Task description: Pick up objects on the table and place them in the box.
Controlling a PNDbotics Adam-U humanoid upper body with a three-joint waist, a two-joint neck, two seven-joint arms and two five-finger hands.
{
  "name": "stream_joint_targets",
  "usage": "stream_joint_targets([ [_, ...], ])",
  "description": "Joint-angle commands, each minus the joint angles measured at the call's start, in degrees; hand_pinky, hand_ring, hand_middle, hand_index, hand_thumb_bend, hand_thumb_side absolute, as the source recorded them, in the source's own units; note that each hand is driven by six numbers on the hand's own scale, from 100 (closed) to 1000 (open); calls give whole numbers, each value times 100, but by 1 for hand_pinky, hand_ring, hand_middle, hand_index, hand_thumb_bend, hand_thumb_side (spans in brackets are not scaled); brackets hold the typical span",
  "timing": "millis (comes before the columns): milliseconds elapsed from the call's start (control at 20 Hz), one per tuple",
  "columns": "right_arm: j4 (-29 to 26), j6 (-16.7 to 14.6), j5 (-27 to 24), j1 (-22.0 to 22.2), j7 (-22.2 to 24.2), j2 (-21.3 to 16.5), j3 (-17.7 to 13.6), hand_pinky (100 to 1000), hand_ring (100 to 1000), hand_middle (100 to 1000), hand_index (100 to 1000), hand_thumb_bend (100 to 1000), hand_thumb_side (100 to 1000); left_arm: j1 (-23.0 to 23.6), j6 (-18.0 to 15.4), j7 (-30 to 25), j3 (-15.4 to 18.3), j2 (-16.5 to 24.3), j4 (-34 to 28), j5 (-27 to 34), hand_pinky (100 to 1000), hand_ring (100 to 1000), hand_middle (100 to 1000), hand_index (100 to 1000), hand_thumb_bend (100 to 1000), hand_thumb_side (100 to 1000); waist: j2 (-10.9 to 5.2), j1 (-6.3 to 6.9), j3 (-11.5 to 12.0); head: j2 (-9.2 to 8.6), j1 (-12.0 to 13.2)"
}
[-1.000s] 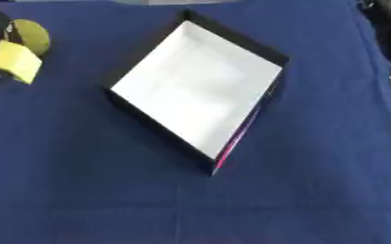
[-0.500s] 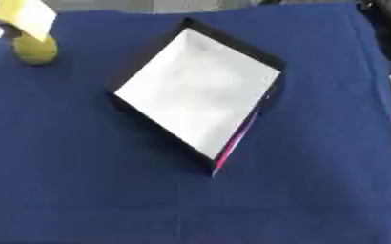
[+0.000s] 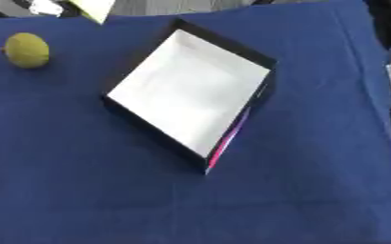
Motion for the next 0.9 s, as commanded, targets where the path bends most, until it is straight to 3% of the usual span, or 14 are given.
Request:
stream_joint_targets([
  [50,-153,40,-56,-152,-116,-73,-119,1000,939,907,869,100,510,-233,-346,-237,83,-253,136,-194,669,522,459,542,252,100,-124,-11,-39,-83,-14],
  [450,-271,147,-129,-238,-336,-3,-233,1000,938,907,869,100,524,-392,-533,59,33,-861,660,-1119,673,533,466,552,342,100,-57,59,-223,-233,73],
  [900,-332,215,-127,-316,-353,67,-232,1000,938,907,869,100,528,-404,-1012,231,-128,-1265,1357,-2404,692,560,490,578,438,100,63,199,-408,-353,231],
])
